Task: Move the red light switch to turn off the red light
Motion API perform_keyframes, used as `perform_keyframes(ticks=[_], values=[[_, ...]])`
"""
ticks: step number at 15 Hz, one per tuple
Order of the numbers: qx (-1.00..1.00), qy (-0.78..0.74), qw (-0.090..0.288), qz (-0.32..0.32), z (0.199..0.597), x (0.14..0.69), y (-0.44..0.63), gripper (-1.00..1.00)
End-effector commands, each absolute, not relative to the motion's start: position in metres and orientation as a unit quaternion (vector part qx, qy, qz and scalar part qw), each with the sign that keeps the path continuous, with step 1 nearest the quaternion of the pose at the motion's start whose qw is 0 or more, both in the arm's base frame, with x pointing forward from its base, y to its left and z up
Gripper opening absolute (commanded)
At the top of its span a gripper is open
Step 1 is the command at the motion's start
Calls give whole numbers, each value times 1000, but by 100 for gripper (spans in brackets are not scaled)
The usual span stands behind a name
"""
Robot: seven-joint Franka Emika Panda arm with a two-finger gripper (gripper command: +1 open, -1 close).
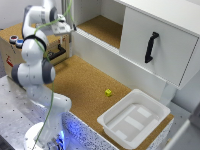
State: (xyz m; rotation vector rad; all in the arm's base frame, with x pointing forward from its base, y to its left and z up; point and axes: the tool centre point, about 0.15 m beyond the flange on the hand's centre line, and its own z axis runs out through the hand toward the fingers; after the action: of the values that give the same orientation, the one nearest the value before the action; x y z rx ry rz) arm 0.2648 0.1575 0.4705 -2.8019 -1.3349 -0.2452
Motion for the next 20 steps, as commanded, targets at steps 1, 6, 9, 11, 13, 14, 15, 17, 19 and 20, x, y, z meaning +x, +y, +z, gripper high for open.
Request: perform_keyframes(ticks=[1,6,9,11,13,14,15,17,19,20], values=[[-941,-309,64,-117,416,277,31,100],[-975,-197,69,-81,371,280,-68,100],[-980,-168,77,-69,338,285,-107,100],[-983,-148,85,-75,316,293,-131,100],[-984,-138,93,-67,294,308,-152,100],[-984,-134,96,-63,285,316,-161,100],[-984,-135,96,-59,280,323,-168,100],[-987,-128,86,-53,274,340,-186,100],[-990,-121,68,-33,265,350,-206,100],[-991,-118,55,-34,263,356,-216,100]])
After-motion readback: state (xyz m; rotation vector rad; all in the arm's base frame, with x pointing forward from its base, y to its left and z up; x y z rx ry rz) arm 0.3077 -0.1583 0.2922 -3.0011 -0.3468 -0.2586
